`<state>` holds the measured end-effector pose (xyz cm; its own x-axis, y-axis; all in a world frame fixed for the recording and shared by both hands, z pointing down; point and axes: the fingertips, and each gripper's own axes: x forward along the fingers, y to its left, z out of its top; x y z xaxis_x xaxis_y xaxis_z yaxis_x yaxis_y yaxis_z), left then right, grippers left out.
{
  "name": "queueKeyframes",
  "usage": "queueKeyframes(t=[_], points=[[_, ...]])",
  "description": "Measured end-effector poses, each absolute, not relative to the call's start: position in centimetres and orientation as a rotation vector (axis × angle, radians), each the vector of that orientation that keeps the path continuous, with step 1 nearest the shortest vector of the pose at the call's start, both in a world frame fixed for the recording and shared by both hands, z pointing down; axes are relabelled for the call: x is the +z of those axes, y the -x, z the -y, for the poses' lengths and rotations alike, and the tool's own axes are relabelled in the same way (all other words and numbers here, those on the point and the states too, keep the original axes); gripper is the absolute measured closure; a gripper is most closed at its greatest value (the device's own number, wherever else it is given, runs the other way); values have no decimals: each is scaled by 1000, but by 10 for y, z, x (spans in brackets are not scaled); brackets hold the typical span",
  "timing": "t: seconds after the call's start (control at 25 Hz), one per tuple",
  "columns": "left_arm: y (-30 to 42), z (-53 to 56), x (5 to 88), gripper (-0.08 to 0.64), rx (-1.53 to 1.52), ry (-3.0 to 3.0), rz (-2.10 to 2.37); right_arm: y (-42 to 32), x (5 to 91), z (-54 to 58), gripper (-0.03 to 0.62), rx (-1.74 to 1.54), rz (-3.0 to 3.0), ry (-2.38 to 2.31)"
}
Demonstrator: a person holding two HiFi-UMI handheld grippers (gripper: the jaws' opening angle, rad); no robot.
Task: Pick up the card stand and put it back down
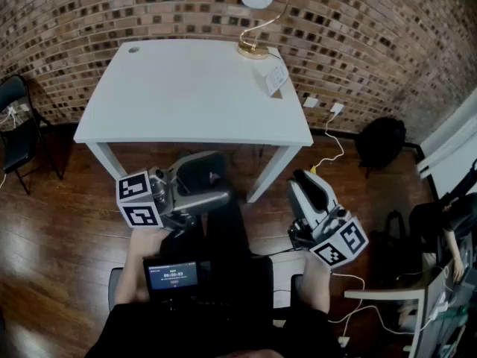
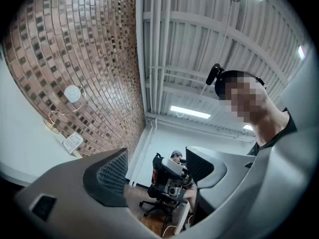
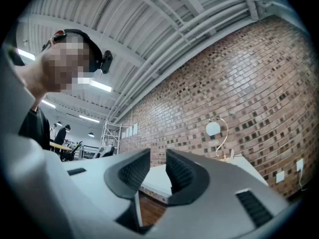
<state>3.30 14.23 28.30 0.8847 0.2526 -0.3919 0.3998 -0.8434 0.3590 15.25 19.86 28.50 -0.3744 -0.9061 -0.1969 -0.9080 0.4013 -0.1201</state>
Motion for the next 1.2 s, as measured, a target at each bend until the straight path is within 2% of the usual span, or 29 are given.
queueKeyframes(t=[0.6,1.2], points=[[-62,-63,297,204,-474,-2560,-414,-210,338,-116,463,-163,-2422,1736],[-74,-3,287,202,-567,-2571,-444,-239,341,-51,456,-75,-2436,1896]])
